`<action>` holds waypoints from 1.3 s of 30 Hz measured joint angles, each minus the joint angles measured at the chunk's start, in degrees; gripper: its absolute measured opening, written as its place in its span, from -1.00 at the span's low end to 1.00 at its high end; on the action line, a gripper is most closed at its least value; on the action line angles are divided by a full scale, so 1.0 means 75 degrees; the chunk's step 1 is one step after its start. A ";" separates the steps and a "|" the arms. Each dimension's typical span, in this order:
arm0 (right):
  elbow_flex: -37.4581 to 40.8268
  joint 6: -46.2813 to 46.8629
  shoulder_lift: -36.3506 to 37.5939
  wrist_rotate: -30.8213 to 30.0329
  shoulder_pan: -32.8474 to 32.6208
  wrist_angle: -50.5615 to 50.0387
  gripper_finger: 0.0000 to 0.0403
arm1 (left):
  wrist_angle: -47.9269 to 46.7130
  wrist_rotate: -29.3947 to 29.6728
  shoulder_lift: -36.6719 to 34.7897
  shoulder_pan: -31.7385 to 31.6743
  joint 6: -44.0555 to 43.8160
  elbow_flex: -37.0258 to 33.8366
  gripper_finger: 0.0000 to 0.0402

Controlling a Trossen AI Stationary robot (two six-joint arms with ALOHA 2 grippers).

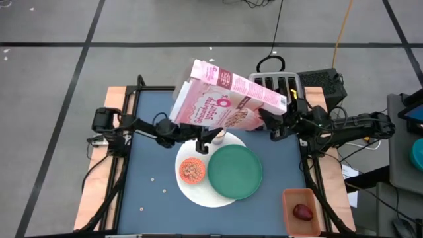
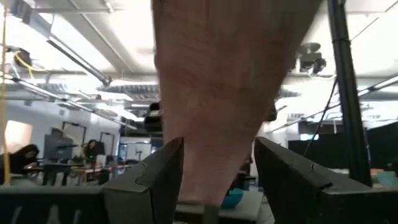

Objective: Arrange a breakfast setting
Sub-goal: Pour the cereal into the orange bowl

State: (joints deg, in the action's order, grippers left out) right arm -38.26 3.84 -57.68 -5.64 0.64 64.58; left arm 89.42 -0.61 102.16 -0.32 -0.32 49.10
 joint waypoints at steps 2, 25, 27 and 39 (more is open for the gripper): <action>0.0000 -0.0005 -0.0010 0.0022 0.0001 -0.0014 0.01 | 0.0017 0.0014 -0.0002 -0.0012 -0.0054 -0.0005 0.01; 0.0000 0.0198 0.0005 0.0180 0.0004 -0.0525 0.01 | -0.0025 -0.0069 0.0000 -0.0037 0.0866 0.0002 0.03; 0.0000 0.0198 0.0007 0.0186 0.0004 -0.0543 0.01 | -0.0078 -0.0088 0.0001 -0.0037 0.0866 0.0097 0.08; -0.0006 0.0141 0.0013 0.0131 0.0010 -0.0519 0.01 | -0.1015 0.0112 -0.0012 -0.0080 0.0548 0.0784 0.49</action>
State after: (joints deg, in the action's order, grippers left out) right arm -38.30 4.89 -57.59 -4.66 0.71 60.69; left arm 81.81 0.23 102.07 -0.92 3.79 54.98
